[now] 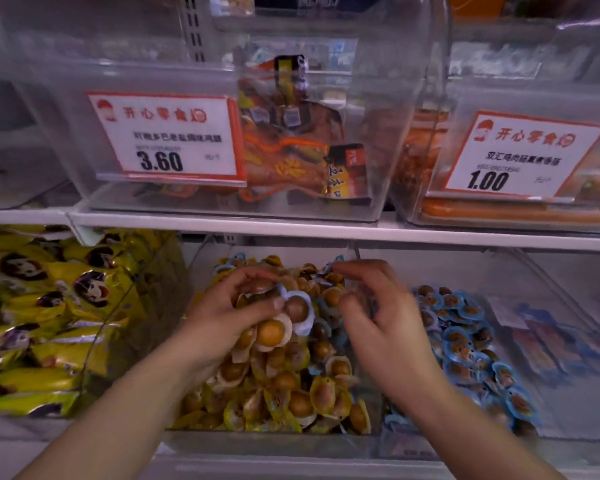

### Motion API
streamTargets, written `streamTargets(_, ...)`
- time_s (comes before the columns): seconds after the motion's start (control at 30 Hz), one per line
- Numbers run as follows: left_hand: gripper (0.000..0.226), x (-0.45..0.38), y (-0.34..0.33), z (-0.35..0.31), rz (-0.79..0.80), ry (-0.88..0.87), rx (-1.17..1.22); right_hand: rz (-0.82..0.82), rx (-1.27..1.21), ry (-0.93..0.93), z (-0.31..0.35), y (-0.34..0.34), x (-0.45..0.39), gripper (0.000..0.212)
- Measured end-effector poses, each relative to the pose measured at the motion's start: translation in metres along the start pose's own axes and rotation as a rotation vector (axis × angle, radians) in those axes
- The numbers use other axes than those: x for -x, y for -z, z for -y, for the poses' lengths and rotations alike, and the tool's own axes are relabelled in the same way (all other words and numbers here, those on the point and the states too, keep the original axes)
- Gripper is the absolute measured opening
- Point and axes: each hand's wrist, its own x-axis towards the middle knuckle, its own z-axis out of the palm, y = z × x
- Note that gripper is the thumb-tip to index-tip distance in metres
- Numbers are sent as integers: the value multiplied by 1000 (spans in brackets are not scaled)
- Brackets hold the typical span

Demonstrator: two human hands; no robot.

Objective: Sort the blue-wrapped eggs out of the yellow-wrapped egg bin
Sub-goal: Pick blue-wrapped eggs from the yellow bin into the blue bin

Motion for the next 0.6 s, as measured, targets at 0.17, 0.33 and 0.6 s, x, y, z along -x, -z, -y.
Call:
streamTargets(0.17,35,10,6,2,-35,31,94,284,-262,-318,23,-23,-10,43)
streamTargets(0.33,23,13,5,6,-31,130,193,292,-258,-307,21,-42,-11,25)
streamTargets(0.6,34,3,15,-3,-187,370,581,155,-312,-521,8,-47,-19,30)
